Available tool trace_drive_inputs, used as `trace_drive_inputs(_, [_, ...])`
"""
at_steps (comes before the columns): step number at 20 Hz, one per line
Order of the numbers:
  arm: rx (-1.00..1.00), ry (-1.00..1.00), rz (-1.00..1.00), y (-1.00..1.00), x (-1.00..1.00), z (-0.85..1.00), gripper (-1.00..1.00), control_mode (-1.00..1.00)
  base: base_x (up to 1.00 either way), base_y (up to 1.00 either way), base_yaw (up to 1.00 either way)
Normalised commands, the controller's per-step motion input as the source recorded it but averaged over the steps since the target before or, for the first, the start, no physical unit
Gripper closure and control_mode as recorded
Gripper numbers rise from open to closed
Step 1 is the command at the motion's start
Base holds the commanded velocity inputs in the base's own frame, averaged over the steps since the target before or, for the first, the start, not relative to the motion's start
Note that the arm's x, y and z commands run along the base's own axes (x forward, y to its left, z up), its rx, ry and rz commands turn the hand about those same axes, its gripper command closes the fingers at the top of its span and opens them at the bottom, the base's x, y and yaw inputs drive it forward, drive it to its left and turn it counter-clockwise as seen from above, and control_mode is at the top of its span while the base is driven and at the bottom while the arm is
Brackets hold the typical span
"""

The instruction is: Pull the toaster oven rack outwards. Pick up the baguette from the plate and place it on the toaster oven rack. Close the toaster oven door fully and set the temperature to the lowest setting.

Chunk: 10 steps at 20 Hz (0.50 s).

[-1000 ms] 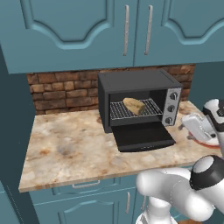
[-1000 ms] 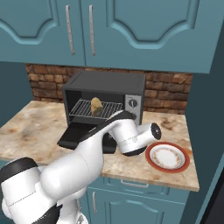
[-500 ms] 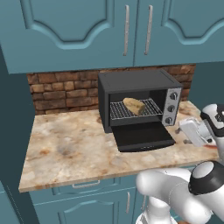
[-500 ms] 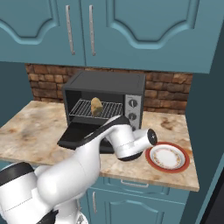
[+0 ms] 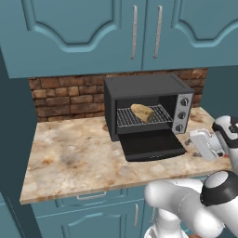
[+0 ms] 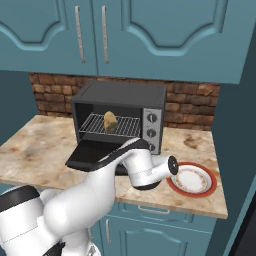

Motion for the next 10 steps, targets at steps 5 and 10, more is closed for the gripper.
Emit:
trace_drive_inputs(5, [0.14,0.0,-0.06,0.0,0.06,0.0,-1.0,-1.0,0.0,0.0,0.0])
trace_drive_inputs(10, [0.07,0.02,-0.08,0.0,0.18,0.0,-1.0,-1.0,0.0,0.0,0.0])
